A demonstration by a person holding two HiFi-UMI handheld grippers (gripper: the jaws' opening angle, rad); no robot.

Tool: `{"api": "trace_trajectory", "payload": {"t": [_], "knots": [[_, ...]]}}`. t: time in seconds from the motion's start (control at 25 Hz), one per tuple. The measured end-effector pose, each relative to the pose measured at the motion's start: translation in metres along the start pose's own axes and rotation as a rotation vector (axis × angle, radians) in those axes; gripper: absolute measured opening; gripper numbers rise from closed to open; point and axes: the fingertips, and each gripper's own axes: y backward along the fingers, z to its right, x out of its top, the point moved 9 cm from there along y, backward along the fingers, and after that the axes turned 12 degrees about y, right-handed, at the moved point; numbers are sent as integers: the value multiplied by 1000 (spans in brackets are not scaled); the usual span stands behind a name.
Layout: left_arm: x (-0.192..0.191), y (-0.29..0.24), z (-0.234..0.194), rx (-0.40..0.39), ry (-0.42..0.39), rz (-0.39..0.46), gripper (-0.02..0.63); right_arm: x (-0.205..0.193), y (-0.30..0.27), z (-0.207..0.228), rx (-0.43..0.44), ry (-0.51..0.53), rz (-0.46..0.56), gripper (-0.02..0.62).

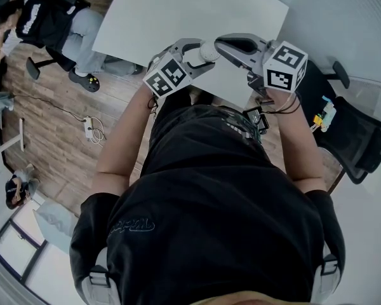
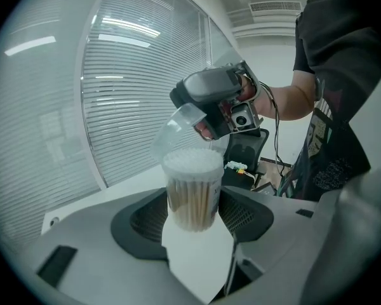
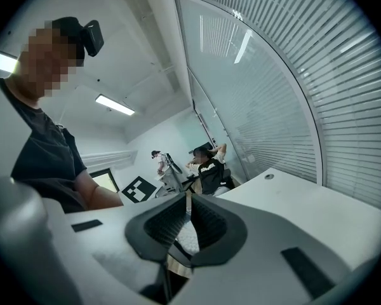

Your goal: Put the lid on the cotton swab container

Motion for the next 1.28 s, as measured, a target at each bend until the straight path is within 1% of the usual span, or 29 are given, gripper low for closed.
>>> {"api": "trace_trajectory", "payload": {"t": [0.2, 0.32, 0.88, 1.08, 1.28], "knots": [[3, -4, -4, 28, -1, 20, 259, -9, -2, 1, 4, 16, -47, 38], [7, -6, -4, 32, -10, 29, 259, -12, -3, 0, 4, 20, -60, 38], [16, -9, -3, 41, -10, 54, 259, -16, -4, 0, -7, 12, -59, 38], [16, -10, -1, 41, -10, 45, 259, -19, -3, 0, -6, -2, -59, 38], [17, -11, -3, 41, -5, 36, 259, -19, -4, 2, -9, 6, -59, 38]]}}
